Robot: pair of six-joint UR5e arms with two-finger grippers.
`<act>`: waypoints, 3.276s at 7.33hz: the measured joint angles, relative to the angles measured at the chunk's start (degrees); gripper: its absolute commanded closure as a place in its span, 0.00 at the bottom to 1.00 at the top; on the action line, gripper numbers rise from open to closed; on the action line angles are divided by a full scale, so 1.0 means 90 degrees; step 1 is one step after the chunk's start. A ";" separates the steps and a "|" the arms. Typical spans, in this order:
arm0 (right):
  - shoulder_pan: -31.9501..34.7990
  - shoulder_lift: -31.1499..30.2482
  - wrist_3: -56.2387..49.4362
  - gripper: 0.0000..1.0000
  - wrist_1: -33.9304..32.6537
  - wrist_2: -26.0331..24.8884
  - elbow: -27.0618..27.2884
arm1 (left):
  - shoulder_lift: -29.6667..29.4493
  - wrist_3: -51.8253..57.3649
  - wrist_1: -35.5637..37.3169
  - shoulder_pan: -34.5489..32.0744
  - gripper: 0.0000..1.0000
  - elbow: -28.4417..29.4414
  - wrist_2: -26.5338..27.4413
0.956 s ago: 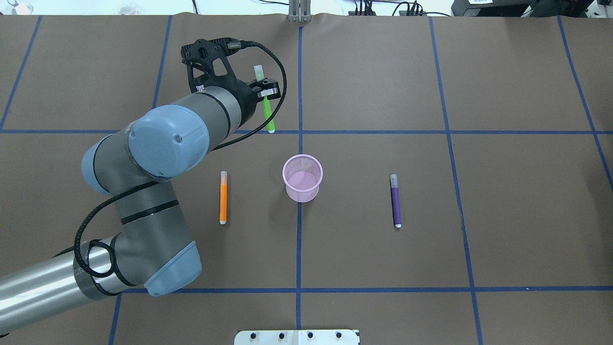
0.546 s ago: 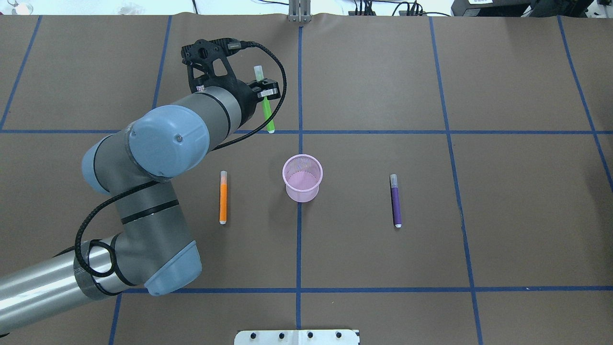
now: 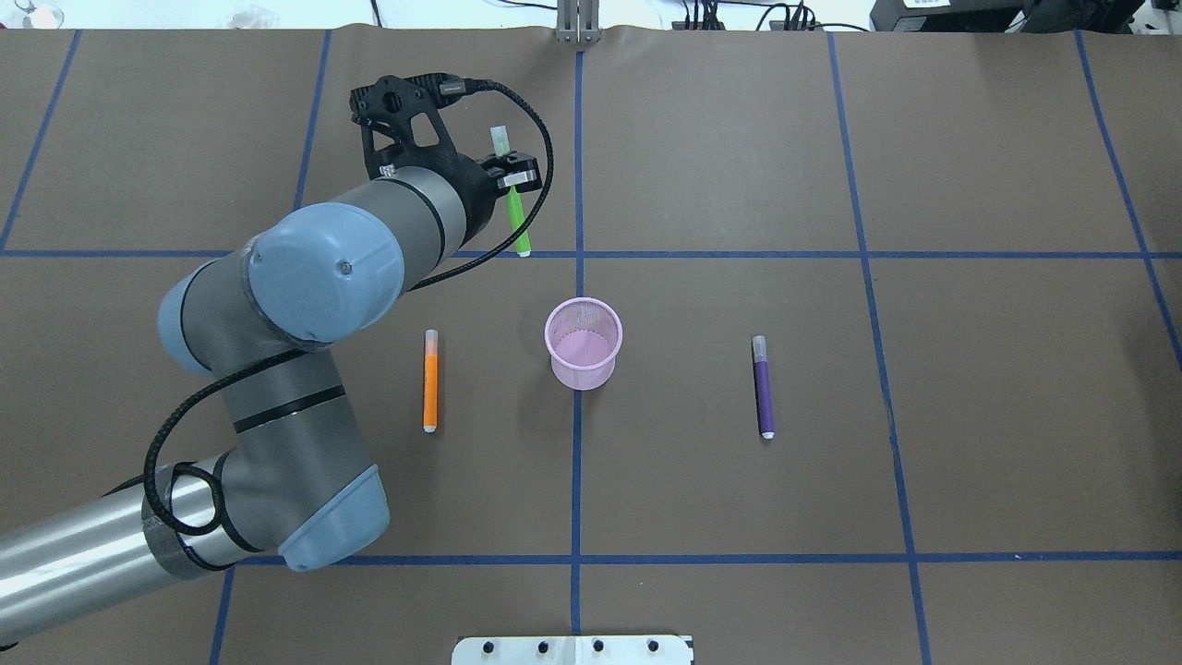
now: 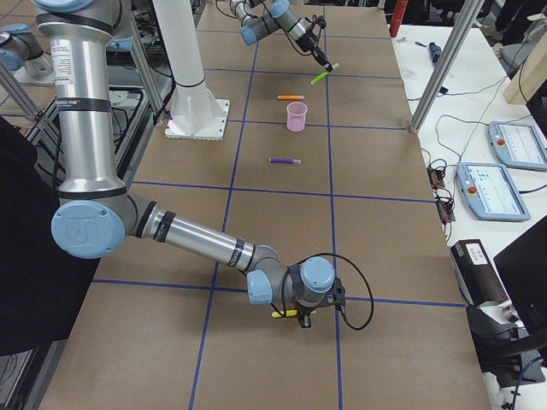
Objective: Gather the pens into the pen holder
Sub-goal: 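Carry the green marker with the left gripper toward the pink cup, then lower the green marker into the pink cup, open the left gripper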
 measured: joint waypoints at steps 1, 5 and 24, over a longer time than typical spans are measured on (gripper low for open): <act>0.0012 0.0015 0.0024 1.00 0.0000 0.0028 0.0165 | 0.0012 -0.0004 -0.0002 0.0094 1.00 -0.0004 0.0132; 0.0110 0.0065 0.0291 1.00 0.0001 0.0149 0.0986 | -0.0005 0.0009 -0.0012 0.0835 1.00 0.0127 0.0852; 0.0155 0.0323 0.0376 1.00 -0.0007 0.0632 0.1249 | -0.0387 0.0374 -0.0626 0.1305 0.58 0.1203 0.0809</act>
